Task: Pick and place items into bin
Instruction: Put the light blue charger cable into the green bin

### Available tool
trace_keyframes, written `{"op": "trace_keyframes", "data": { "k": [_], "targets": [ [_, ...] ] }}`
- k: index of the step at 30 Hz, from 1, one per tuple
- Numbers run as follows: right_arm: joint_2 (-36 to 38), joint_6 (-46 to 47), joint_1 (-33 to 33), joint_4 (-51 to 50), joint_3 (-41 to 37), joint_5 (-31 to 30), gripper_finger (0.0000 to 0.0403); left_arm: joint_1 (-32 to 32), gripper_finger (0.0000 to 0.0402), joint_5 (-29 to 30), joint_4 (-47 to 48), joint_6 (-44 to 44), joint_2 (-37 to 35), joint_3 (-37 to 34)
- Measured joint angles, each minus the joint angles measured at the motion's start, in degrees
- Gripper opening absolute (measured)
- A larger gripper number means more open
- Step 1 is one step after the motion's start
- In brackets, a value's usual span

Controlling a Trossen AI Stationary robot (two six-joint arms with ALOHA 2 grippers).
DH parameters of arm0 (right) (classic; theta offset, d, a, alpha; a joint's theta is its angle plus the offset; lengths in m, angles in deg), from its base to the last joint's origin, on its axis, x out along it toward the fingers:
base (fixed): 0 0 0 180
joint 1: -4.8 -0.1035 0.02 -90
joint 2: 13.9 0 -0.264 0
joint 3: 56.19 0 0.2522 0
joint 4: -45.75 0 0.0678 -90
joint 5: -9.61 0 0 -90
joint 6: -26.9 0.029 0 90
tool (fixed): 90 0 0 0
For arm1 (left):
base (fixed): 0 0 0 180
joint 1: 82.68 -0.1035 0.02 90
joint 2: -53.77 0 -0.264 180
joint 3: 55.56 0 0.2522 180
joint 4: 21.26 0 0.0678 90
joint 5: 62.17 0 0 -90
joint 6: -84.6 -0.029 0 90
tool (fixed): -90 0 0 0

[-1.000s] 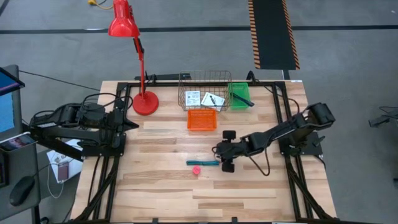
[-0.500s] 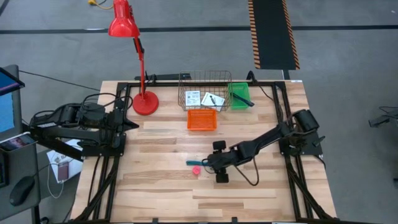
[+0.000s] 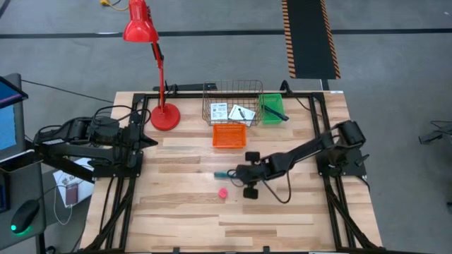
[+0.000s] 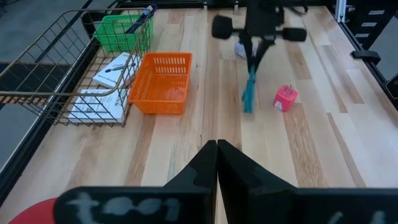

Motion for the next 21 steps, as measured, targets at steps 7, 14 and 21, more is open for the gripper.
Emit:
{"op": "trace_keyframes", "data": {
  "k": [7, 14, 21],
  "targets": [
    [11.53, 1.92, 1.87, -13.62, 0.02, -8.64, 0.0009, 0.00, 0.0000, -0.01, 0.00, -0.08, 0.02, 0.01],
    [26.90, 6.90, 4.53, -28.26, 0.02, -23.37, 0.0008, -0.01, 0.0000, -0.01, 0.00, -0.27, 0.01, 0.01],
    [38.90, 8.89, 11.59, -35.60, 0.04, -30.17, 0.0008, 0.01, 0.0000, -0.01, 0.00, -0.29, 0.02, 0.00]
  ]
}}
